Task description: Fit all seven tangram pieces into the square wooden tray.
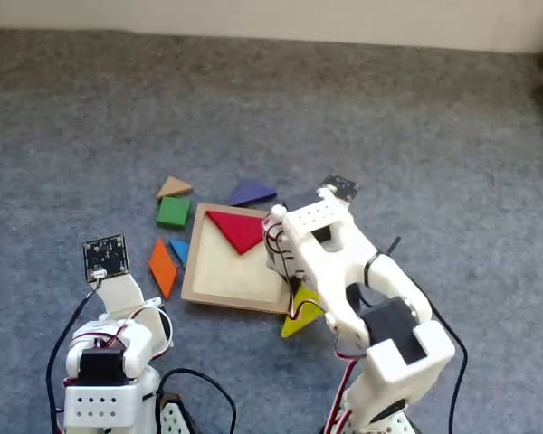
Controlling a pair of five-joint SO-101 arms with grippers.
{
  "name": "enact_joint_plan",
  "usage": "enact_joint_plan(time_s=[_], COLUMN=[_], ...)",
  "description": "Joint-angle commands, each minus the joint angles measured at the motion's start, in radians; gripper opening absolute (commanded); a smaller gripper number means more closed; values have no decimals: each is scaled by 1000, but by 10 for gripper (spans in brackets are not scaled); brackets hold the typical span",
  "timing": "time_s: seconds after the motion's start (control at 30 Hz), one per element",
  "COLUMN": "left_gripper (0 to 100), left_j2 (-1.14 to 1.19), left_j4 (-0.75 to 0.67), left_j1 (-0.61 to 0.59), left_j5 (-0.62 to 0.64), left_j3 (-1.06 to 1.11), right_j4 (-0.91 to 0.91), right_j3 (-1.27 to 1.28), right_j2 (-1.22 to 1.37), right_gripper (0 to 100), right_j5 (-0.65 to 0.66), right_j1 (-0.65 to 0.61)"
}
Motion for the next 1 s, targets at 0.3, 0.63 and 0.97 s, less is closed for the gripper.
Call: enact_joint_plan(time_s=[0.3, 0.63, 0.97], left_gripper=[7, 7, 7], left_j2=[-51, -51, -51], left_j4=[6, 6, 6], left_j1=[-12, -12, -12], left_j5=[-5, -5, -5], left_j3=[21, 21, 21], right_j4=[-133, -134, -136], right_j3=[51, 110, 113], right_j2=[-5, -4, -4], right_gripper=[397, 397, 385], right_j5=[-14, -58, -63], right_j1=[-8, 2, 4])
